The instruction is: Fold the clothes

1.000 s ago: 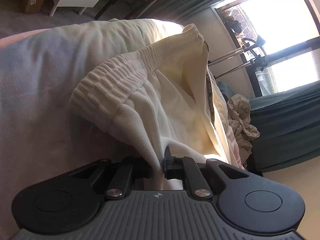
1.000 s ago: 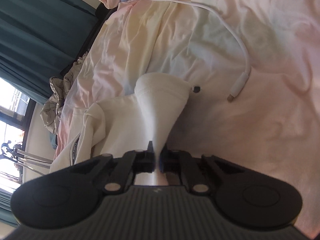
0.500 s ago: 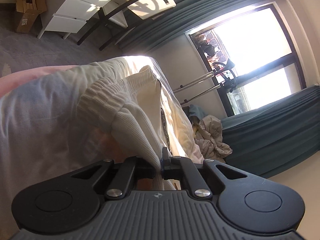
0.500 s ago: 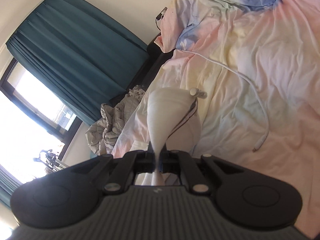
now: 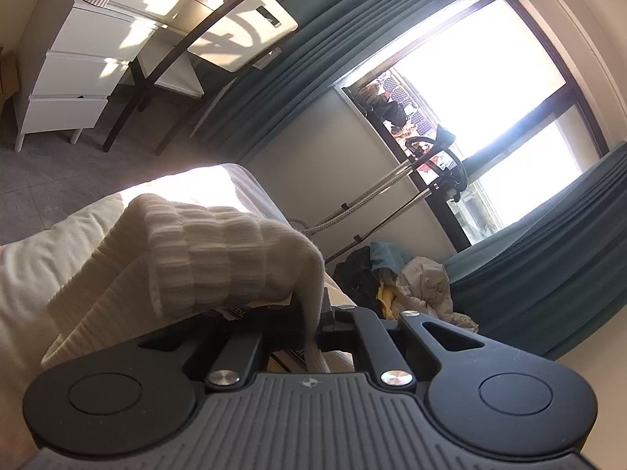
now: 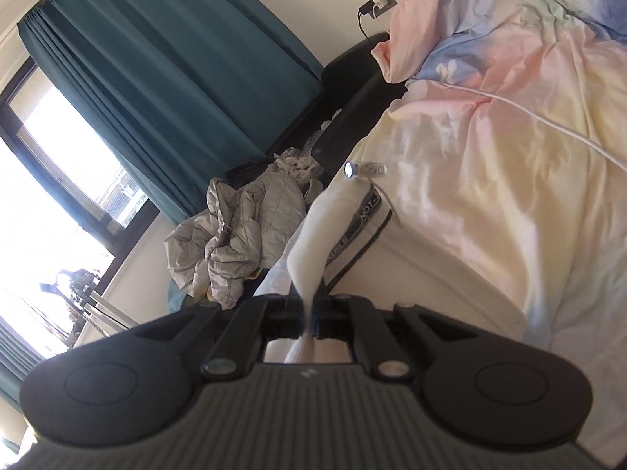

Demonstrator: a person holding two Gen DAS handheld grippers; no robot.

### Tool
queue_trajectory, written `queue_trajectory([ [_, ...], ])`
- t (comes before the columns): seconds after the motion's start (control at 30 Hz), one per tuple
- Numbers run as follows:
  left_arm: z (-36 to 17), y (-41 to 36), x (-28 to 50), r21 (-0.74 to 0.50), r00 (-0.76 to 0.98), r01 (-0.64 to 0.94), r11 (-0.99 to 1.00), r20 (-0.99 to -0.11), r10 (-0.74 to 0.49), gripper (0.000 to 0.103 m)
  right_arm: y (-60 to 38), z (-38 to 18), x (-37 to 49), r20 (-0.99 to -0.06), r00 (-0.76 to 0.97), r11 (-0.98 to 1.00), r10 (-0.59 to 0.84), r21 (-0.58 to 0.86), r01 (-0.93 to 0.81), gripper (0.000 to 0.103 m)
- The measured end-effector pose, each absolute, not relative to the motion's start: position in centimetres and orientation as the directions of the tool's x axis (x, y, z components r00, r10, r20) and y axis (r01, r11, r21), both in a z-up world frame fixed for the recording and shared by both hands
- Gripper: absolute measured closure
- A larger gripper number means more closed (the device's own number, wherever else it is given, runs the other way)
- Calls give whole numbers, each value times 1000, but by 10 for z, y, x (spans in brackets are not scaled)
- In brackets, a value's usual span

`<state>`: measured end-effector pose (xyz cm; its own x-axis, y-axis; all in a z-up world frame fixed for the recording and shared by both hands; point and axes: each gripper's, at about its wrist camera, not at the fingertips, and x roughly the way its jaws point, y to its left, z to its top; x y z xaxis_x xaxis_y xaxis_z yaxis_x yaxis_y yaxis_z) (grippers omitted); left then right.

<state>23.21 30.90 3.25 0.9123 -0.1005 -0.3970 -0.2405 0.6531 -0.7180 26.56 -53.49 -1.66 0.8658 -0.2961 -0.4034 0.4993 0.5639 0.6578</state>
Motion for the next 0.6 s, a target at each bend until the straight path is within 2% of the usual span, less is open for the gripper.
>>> queue_trajectory([
  [0.2,8,292,332,-602,871,-290,744,-488,-56,97,-541,-74,379,-500,820,639,-278,541,547,99],
  [0.3,-4,283,366,-540,842,-315,781,-538,-33,97,-544,-101,405,-535,801,666,-269,498,556,98],
  [0.47,-23,286,381,-517,814,-343,784,-580,-27,94,-548,-120,417,-552,802,690,-228,490,533,93],
  [0.5,-23,286,379,-516,814,-339,786,-580,-29,90,-549,-120,415,-552,804,692,-219,493,527,89],
  [0.57,-21,284,367,-532,831,-305,790,-554,-52,80,-548,-113,404,-538,820,706,-195,503,498,74],
  [0.6,-19,282,360,-542,842,-279,792,-535,-70,77,-547,-107,396,-530,826,717,-189,500,485,63],
])
